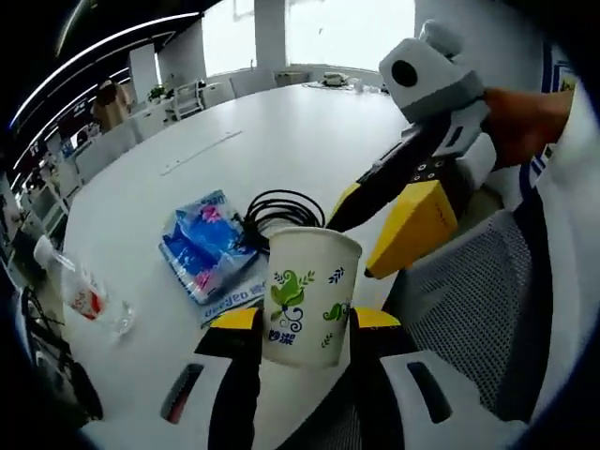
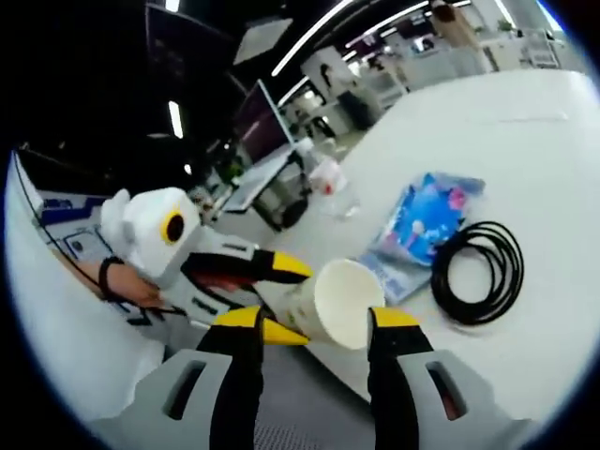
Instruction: Arrange the tabletop items into an orderly group along one side of the table until the central work area is clear of visible clutter.
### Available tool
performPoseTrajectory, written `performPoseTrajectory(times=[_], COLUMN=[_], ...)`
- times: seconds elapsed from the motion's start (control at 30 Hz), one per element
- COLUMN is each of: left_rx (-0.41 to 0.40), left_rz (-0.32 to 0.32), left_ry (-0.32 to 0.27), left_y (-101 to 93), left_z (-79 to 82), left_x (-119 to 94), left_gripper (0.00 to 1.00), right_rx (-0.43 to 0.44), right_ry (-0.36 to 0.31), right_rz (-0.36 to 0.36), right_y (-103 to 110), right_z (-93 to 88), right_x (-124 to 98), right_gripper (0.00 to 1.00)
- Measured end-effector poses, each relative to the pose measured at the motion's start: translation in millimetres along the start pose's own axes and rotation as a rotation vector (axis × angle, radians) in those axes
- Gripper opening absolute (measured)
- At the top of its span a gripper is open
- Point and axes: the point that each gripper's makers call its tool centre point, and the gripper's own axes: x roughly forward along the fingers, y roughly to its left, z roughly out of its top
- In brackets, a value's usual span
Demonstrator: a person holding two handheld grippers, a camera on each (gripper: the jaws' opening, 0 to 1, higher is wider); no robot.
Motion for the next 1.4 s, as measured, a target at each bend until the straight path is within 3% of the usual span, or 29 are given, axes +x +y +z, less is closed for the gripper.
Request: performPoseTrajectory(times=[0.2, 0.4, 0.5, 0.57, 0.63, 1.4], left_rx=[0.056, 0.101, 0.137, 0.144, 0.143, 0.082], left_rz=[-0.004, -0.040, -0.056, -0.062, -0.066, -0.028], left_ry=[0.001, 0.002, 0.009, 0.013, 0.014, 0.007], left_y=[-4.8, -14.6, -18.0, -19.1, -19.4, -16.3], left_z=[4.8, 6.5, 7.1, 7.0, 7.2, 3.6], left_x=[0.5, 2.6, 3.7, 4.5, 5.1, 7.3], left_gripper=[0.36, 0.36, 0.36, 0.36, 0.35, 0.35], right_rx=[0.002, 0.030, 0.039, 0.036, 0.055, 0.085], right_ry=[0.024, -0.015, -0.028, -0.033, -0.041, -0.047], right_rz=[0.015, 0.029, 0.037, 0.045, 0.061, -0.003], right_y=[-0.3, 3.1, 4.4, 6.3, 8.9, 1.4], right_z=[-6.5, -1.4, 0.7, 1.8, 3.4, 1.1], right_x=[3.4, 5.8, 6.2, 6.1, 6.1, 5.3], right_gripper=[0.41, 0.30, 0.20, 0.05, 0.01, 0.00])
